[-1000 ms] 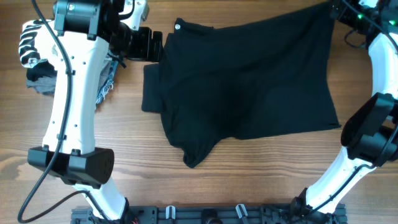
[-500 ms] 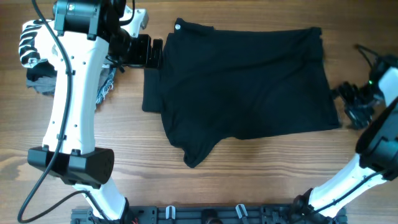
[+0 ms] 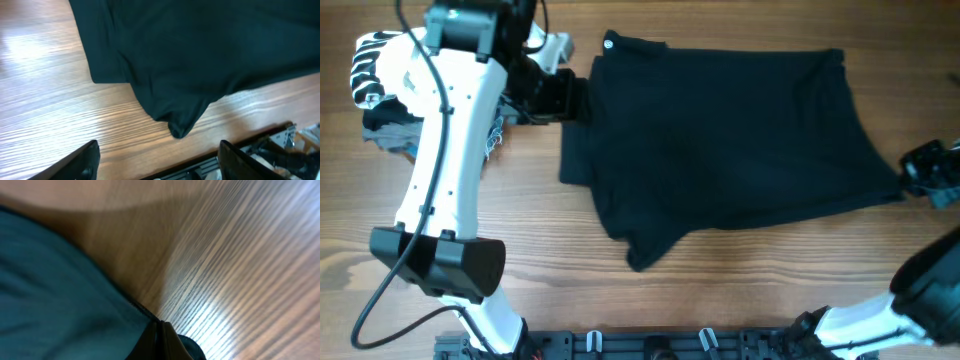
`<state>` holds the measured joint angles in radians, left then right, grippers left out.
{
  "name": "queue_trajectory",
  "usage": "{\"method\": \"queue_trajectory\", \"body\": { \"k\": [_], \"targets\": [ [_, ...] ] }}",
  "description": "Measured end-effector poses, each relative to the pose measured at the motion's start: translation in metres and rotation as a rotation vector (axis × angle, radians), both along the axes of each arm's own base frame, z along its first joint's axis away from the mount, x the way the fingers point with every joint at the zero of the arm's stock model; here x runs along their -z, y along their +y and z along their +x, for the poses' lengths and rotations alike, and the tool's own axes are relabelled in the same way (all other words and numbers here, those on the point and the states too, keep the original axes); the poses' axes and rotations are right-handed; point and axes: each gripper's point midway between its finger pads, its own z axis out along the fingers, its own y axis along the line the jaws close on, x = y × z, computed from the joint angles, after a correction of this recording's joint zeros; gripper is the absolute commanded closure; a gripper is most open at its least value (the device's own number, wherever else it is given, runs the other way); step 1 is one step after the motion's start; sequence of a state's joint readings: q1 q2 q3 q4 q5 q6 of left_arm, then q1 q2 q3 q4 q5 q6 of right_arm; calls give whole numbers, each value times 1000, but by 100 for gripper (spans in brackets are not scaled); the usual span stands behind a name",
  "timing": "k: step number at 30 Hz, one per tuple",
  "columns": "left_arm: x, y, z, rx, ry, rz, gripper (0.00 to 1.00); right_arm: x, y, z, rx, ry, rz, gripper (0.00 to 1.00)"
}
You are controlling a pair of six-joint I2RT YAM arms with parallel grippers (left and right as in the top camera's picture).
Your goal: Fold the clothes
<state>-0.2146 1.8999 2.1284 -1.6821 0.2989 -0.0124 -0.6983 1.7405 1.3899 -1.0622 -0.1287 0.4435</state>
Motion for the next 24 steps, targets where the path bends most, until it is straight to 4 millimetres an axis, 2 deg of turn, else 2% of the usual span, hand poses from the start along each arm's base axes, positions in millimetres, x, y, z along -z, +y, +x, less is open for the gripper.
{"method": "queue_trajectory", "body": {
  "k": [1,2,3,5,7,9,11,13,14,15,16,17,19,20,21,23,24],
  "targets": [
    [4,-9,-6,27,17,1,31,-12,-2,0,2,-28,-24,47],
    [7,-18,-12,56,31,6,29,-22,-3,0,0,-49,-47,42],
    [13,-33,-22,105,48,22,26,-26,-1,-1,-2,-52,-51,40],
    [16,-47,-35,127,38,102,22,-25,0,-4,-5,-39,-44,38],
    [9,-50,-49,99,5,165,21,-24,1,-5,-6,-34,-39,37],
    [5,-44,-69,41,-3,211,18,-24,2,-5,-2,-33,-37,36],
    [36,-41,-80,-9,48,258,14,-23,4,-4,-5,-43,-23,36],
    [96,-62,-80,-13,90,218,15,-16,9,-2,-7,-55,3,36],
    [125,-74,-84,-8,121,176,19,-11,13,-3,-10,-55,20,36],
    [162,-86,-98,-7,179,106,20,-6,18,-4,-15,-49,35,36],
    [179,-89,-111,-11,236,76,20,-5,20,-4,-20,-49,41,35],
    [195,-102,-119,-9,259,-24,19,-4,22,-1,-26,-55,43,35],
    [214,-104,-141,-19,338,-83,21,-4,24,2,-36,-65,41,35],
    [220,-104,-148,-26,359,-92,34,-4,25,3,-40,-65,40,35],
    [223,-105,-151,-35,369,-105,51,-5,25,3,-40,-66,40,35],
    [223,-109,-142,-50,338,-122,94,-5,25,3,-41,-66,40,35],
    [224,-108,-141,-67,332,-110,96,-4,25,3,-41,-65,40,35]
  ]
}}
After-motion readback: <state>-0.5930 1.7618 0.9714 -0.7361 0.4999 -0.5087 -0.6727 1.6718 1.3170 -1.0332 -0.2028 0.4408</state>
